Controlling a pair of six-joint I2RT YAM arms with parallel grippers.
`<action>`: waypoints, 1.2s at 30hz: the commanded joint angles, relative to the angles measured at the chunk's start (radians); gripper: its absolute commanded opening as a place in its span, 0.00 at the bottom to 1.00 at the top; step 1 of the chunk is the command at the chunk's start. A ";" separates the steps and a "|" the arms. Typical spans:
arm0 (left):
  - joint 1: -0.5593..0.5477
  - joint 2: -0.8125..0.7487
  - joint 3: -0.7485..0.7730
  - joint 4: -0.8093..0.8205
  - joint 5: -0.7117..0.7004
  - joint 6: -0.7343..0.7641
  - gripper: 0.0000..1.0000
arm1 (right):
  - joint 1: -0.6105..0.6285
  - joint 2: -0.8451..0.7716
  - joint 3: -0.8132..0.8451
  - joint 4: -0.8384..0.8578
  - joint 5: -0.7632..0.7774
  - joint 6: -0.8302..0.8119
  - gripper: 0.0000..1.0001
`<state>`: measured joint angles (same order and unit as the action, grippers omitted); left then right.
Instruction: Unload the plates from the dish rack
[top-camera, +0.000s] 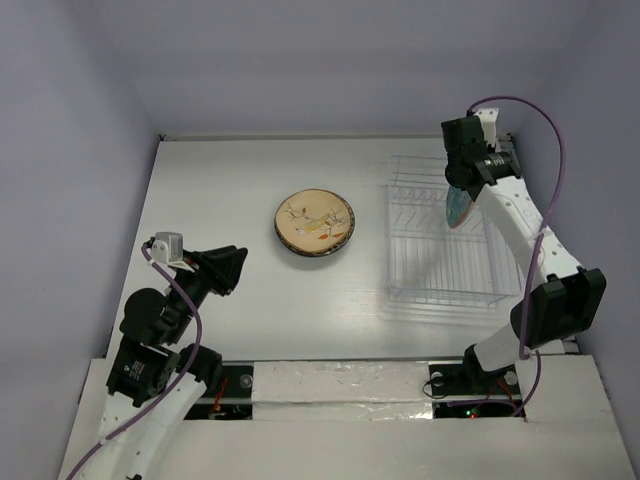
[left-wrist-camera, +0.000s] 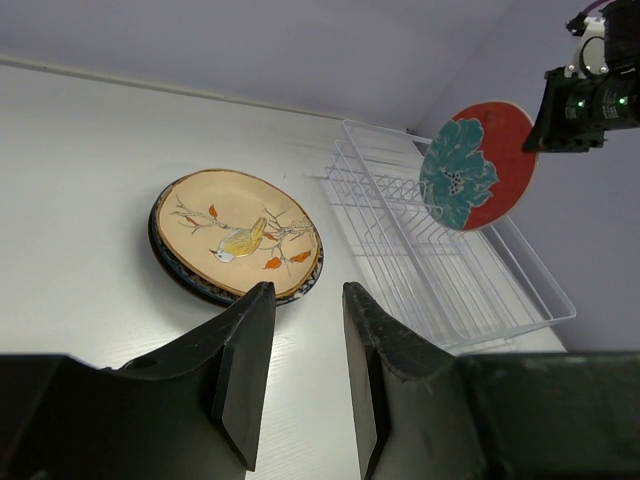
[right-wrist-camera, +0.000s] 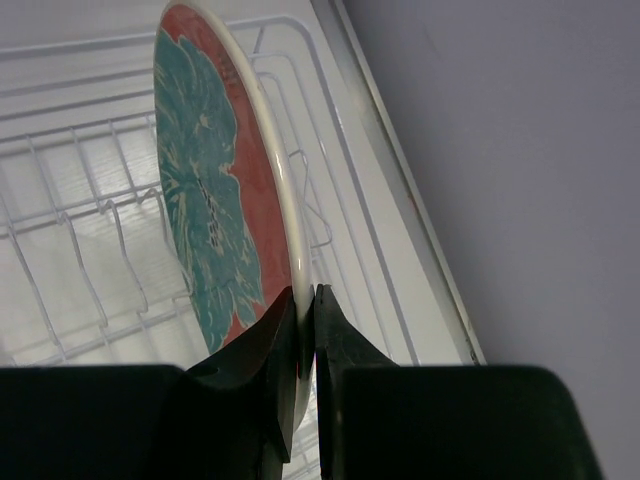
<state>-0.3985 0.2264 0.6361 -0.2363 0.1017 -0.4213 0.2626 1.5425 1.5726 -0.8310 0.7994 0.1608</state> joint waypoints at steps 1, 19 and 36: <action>0.003 0.007 0.010 0.048 0.015 0.004 0.30 | 0.006 -0.110 0.121 0.076 0.109 -0.001 0.00; 0.023 0.036 0.008 0.052 0.029 0.004 0.30 | 0.136 -0.361 -0.199 0.628 -0.768 0.421 0.00; 0.041 0.077 0.008 0.049 0.035 0.004 0.30 | 0.290 0.065 -0.316 1.078 -0.896 0.755 0.00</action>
<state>-0.3641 0.2836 0.6361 -0.2291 0.1226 -0.4213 0.5632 1.6287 1.2495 -0.1120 -0.0635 0.7853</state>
